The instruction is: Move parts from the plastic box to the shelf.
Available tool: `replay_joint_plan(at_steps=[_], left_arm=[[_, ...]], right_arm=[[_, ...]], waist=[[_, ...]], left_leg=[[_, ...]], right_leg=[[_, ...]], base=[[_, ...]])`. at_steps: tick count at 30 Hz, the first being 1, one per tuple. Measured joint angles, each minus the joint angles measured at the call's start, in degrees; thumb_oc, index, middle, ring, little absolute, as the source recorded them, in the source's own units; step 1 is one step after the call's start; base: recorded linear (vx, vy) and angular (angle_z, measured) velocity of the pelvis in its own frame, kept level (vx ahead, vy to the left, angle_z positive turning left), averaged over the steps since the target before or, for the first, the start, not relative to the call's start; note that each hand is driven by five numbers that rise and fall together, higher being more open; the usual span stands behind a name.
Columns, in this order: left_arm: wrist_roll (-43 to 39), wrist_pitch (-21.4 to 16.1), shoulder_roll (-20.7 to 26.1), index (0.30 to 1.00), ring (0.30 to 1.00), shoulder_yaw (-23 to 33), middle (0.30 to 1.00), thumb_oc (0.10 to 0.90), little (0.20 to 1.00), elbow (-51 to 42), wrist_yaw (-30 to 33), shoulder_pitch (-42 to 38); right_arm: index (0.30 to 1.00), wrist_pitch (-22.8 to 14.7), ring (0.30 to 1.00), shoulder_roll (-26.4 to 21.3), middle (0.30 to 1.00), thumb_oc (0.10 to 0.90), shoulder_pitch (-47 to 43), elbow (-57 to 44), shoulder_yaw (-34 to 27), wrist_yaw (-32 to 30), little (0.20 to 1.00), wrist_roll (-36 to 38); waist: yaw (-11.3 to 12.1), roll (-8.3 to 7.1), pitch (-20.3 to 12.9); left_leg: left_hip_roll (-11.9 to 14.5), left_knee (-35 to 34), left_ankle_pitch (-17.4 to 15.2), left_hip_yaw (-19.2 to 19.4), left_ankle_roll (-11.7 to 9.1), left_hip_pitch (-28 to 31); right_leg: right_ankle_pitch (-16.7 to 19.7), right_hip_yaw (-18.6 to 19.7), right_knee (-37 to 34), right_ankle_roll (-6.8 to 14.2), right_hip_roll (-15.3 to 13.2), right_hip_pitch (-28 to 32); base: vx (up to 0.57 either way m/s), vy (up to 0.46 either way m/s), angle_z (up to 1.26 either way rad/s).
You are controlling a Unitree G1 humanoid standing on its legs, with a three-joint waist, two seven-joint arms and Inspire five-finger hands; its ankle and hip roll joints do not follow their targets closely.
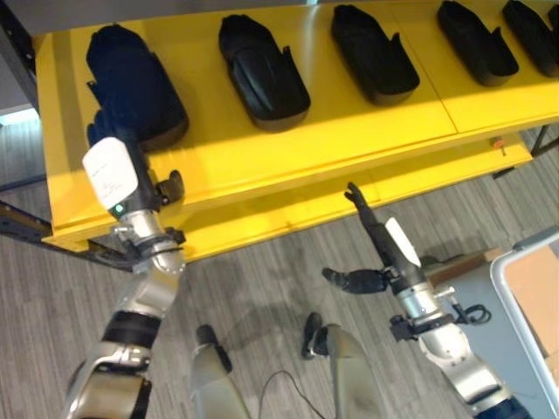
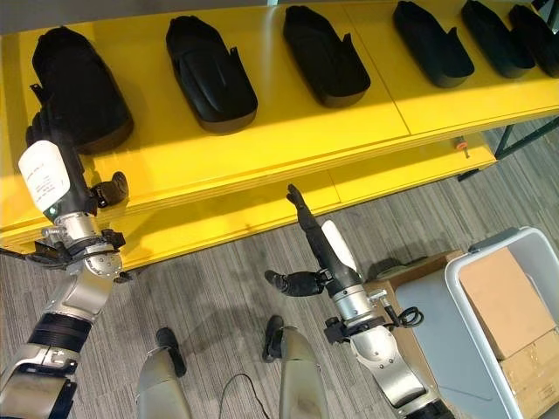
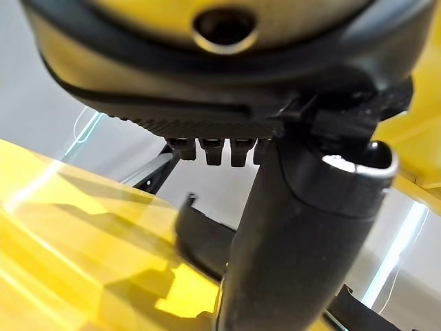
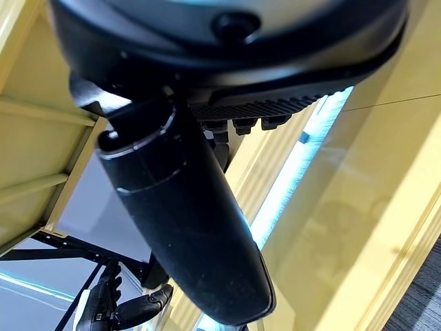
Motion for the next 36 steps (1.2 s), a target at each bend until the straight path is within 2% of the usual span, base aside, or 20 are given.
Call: replay_joint_plan(at_steps=[8, 14, 23, 29, 33, 36], left_arm=[[0.2, -0.9, 0.0, 1.0, 1.0, 3.8, 1.0, 0.9, 1.0, -7.4, -0.4, 2.4], [4.0, -1.9, 0.3, 1.0, 1.0, 3.9, 1.0, 0.9, 1.0, -12.6, -0.3, 2.3], [6.3, -2.6, 0.8, 1.0, 1.0, 3.4, 1.0, 0.9, 1.0, -13.4, -0.2, -2.9], [6.0, -4.1, 0.8, 1.0, 1.0, -0.4, 1.0, 0.9, 1.0, -13.2, -0.3, -3.8], [1.3, -7.6, -0.9, 1.0, 1.0, -4.9, 1.0, 0.9, 1.0, -10.4, -0.7, -5.3], [-2.0, -8.8, -2.4, 1.0, 1.0, -5.7, 1.0, 0.9, 1.0, -8.6, -1.4, -5.7]], right_arm=[[1.0, 0.5, 1.0, 0.4, 1.0, 0.9, 0.2, 0.0, -0.3, 0.1, 1.0, 0.0], [1.0, 0.6, 1.0, 0.4, 1.0, 0.9, 0.1, 0.0, -0.4, 0.1, 1.0, 0.0], [1.0, 0.6, 1.0, 0.4, 1.0, 0.9, 0.3, 0.0, -0.4, 0.6, 1.0, 0.0], [1.0, 0.6, 1.0, 0.4, 1.0, 0.9, 0.3, 0.0, -0.4, 0.6, 1.0, 0.0], [1.0, 0.5, 1.0, 0.4, 1.0, 0.9, 0.3, 0.0, -0.3, 0.6, 1.0, 0.1], [1.0, 0.5, 1.0, 0.4, 1.0, 0.9, 0.2, 0.0, -0.3, 0.6, 1.0, 0.2]], waist=[[0.3, 0.21, 0.2], [0.3, 0.43, 0.9], [0.0, 0.45, 0.9], [-0.1, 0.45, 0.9], [-0.5, 0.44, 0.9], [-1.6, 0.44, 0.9]], left_leg=[[-0.1, -0.5, 0.3, 0.0, -0.1, 0.5], [-0.1, -0.5, 0.3, 0.0, -0.1, 0.9], [-0.1, -0.4, 0.4, 0.0, -0.1, 1.1], [-0.1, -0.5, 0.4, 0.3, -0.2, 1.8], [-0.1, -0.4, 0.4, 0.5, -0.1, 2.5], [-0.1, -0.4, 0.3, 0.9, -0.2, 2.9]], right_leg=[[-0.1, 0.0, 0.2, -0.1, 0.0, 0.2], [-0.2, 0.0, 0.3, -0.2, -0.1, 0.5], [-0.4, 0.0, 0.7, -0.2, -0.2, 0.5], [-0.4, 0.3, 0.8, -0.3, -0.2, 0.9], [-0.4, 0.5, 0.8, -0.3, -0.2, 1.5], [-0.4, 0.9, 0.8, -0.3, -0.2, 1.5]], base=[[0.0, 0.0, 0.0], [0.0, 0.0, 0.0], [0.0, 0.0, 0.0], [0.0, 0.0, 0.0], [0.0, 0.001, -0.01], [0.01, 0.004, -0.06]])
